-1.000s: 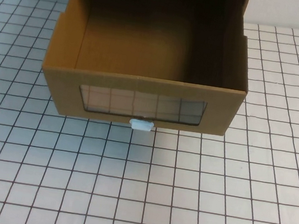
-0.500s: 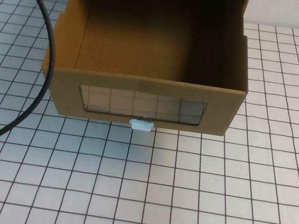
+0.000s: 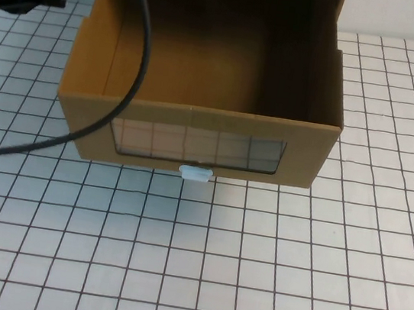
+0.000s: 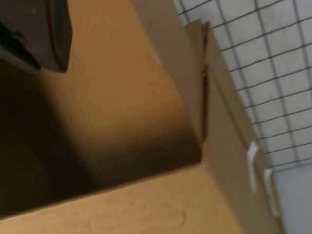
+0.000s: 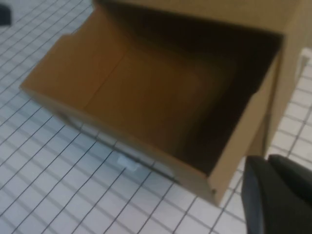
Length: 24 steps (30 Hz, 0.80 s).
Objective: Close the shoe box
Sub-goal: Press the shoe box with left arm
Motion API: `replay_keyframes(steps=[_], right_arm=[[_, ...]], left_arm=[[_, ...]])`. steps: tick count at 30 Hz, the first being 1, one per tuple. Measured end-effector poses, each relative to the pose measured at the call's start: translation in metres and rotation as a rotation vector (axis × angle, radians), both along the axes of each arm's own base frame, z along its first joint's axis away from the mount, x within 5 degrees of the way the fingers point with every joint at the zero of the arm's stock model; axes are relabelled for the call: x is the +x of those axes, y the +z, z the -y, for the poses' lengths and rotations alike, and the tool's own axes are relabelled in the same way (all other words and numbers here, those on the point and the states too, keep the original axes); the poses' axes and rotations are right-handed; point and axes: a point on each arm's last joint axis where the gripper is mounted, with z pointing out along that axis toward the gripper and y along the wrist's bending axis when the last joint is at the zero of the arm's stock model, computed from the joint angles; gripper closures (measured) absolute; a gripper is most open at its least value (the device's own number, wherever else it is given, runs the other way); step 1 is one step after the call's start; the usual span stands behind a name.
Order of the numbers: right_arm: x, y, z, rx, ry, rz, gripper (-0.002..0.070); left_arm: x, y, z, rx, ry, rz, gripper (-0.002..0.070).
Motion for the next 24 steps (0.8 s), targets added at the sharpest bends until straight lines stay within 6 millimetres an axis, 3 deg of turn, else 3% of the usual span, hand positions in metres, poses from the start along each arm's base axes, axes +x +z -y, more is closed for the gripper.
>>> replay_keyframes(steps=[7, 14, 24], right_arm=[[0.002, -0.017, -0.051, -0.049, 0.270, -0.082, 0.0689], [-0.011, -0.034, -0.109, -0.128, 0.452, -0.117, 0.0689], [-0.041, -0.073, -0.191, -0.240, 0.626, -0.182, 0.0689]], left_arm=[[0.044, 0.019, 0.018, -0.029, -0.121, -0.084, 0.0680], [0.094, 0.021, 0.037, -0.081, -0.245, -0.186, 0.0680], [0.158, -0.006, 0.049, -0.104, -0.254, -0.246, 0.0680]])
